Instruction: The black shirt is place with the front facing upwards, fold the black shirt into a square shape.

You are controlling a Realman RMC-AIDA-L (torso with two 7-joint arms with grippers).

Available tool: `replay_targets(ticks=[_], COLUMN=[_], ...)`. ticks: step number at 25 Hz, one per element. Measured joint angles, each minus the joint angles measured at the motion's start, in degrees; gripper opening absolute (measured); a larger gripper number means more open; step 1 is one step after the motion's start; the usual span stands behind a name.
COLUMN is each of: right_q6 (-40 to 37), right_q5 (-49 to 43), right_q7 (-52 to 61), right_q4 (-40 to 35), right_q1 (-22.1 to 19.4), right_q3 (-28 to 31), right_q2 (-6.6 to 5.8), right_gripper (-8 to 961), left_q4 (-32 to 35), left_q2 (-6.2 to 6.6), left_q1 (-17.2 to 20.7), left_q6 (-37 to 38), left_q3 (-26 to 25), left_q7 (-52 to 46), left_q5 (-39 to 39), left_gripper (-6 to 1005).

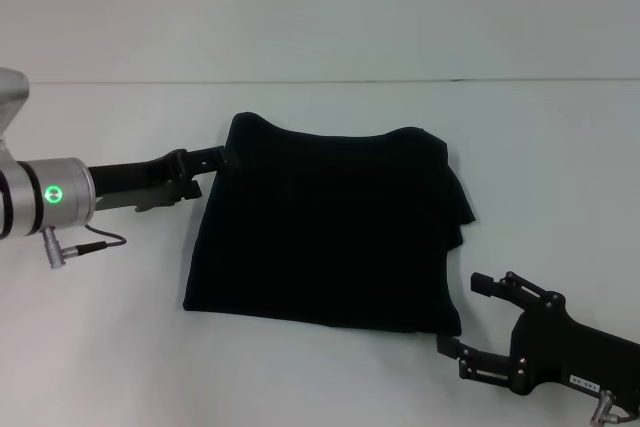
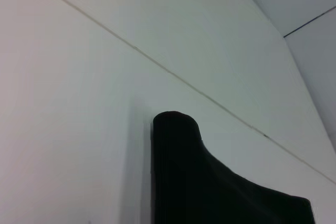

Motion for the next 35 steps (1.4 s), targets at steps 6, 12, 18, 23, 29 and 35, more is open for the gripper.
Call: replay_targets(ticks=[6, 12, 18, 23, 29, 35], right_q6=[-0.23, -0.16, -0.28, -0.32, -0.35, -0.35], right_q5=[-0.05, -0.10, -0.10, -0.10, -0.03, 0.05], right_q7=[0.00, 0.00, 0.05, 0.26, 0.43, 0.51], right_q4=[0.07, 0.17, 0.17, 0.18, 0.22, 0.26], right_q1=[0.07, 0.30, 0.39, 0.60, 0.53, 0.60], right_q3=[0.13, 0.20, 0.20, 0.15, 0.20, 0.20], right_q2=[-0.02, -0.03, -0.03, 0.05, 0.06, 0.06], right_gripper=[946, 946, 946, 947, 947, 946], left_q4=[-0.32, -1.41, -1.43, -1.43, -1.28, -1.54], left_q2=[-0.39, -0.47, -1.21, -1.77, -1.67, -1.65], left_q1=[-0.21, -0.33, -0.96, -1.66, -2.01, -2.37], left_q6=[-3.07, -3.50, -3.56, -3.83, -3.22, -3.41], left_q3=[1.63, 1.78, 5.10, 6.28, 7.97, 8.43], left_q7=[-0.39, -0.35, -0.49, -0.37, -0.38, -0.61], left_q5=[0.05, 0.05, 0.05, 0.05, 0.05, 0.05], left_gripper=[908, 909, 909, 907, 843, 628])
